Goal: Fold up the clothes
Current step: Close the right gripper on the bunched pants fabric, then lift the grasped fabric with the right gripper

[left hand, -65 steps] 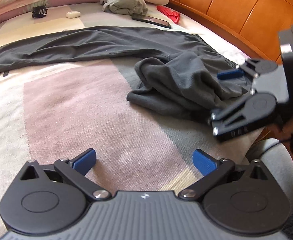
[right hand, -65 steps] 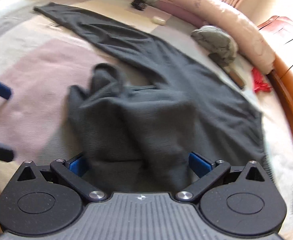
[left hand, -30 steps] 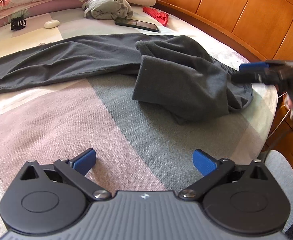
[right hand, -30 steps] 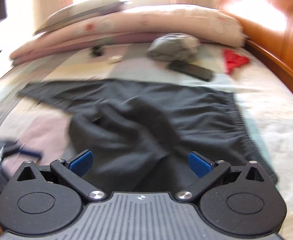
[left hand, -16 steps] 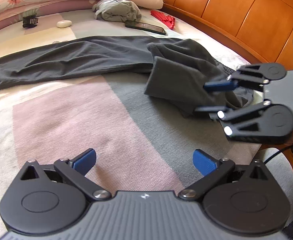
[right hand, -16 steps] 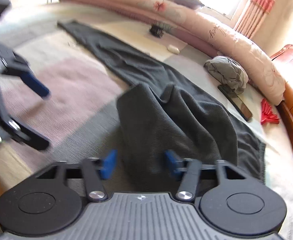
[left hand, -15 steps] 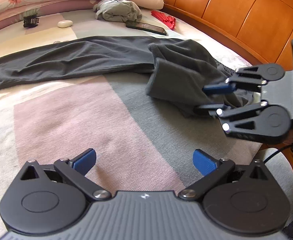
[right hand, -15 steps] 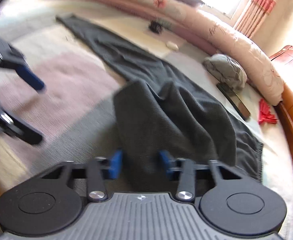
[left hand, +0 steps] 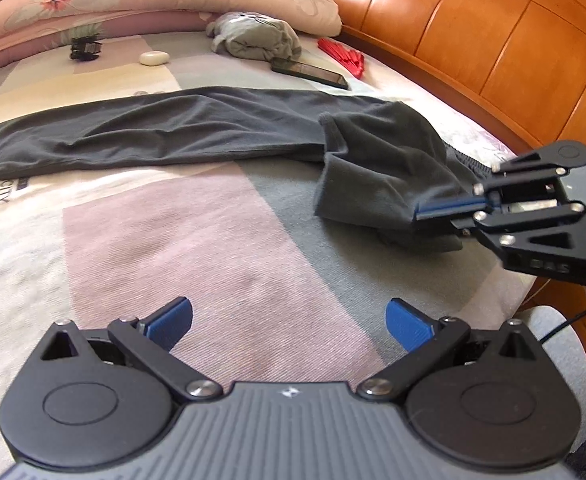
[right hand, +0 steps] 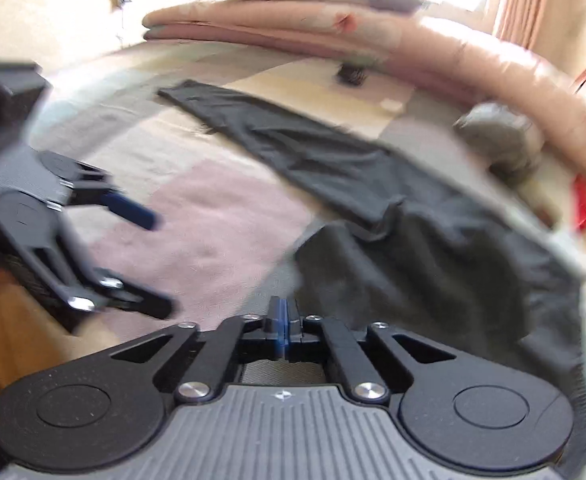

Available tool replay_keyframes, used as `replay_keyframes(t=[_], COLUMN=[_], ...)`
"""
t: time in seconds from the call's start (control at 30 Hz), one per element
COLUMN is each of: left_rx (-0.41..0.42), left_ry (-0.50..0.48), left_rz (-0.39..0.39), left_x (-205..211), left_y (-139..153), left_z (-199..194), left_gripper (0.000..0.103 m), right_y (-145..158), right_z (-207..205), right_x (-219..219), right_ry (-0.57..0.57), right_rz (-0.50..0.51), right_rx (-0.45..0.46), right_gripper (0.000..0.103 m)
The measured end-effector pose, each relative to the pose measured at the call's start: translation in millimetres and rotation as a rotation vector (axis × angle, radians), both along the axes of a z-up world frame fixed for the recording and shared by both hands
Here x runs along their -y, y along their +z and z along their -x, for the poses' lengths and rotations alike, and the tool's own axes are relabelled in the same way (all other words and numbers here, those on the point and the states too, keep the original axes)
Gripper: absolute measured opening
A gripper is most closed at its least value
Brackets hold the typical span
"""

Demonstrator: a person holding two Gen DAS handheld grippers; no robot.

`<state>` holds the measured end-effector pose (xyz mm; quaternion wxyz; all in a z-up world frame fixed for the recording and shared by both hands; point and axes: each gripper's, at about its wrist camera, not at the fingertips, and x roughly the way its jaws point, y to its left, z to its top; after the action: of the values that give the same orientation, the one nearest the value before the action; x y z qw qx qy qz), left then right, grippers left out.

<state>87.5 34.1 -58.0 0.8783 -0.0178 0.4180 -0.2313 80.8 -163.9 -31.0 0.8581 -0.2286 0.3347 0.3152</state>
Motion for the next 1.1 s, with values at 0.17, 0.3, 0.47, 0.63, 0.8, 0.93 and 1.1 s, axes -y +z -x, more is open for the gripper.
replay_keyframes(t=[0.17,0.3,0.47,0.63,0.8,0.93,1.1], left_rx=[0.003,0.004,0.012,0.02,0.024,0.021,0.011], left_ry=[0.014,0.017,0.013,0.031,0.055,0.068,0.071], left_rz=[0.009,0.011,0.014,0.012,0.008,0.003,-0.004], left_x=[-12,-15,-19,-26,-36,-42,-45], left_y=[1,1,2,4,6,6,4], left_z=[7,10,12,16,21,26,29], left_gripper=[0.102,0.102,0.102,0.102,0.102,0.102,0.102], right_y=[-25,-45,-16,11,28,35,29], right_z=[12,13,12,15,18,15,17], right_x=[-18,-22,-17,-28,-45,-55,-64], right_ry=[0.014,-0.003,-0.007,0.047,0.126,0.165,0.133], right_rz=[0.221,0.342,0.155,-0.015,-0.189,-0.286,-0.215], right_rx=[0.14,0.174,0.082,-0.015,-0.152,-0.225,-0.181], right_gripper=[0.038,0.011,0.008,0.008,0.006,0.001,0.01])
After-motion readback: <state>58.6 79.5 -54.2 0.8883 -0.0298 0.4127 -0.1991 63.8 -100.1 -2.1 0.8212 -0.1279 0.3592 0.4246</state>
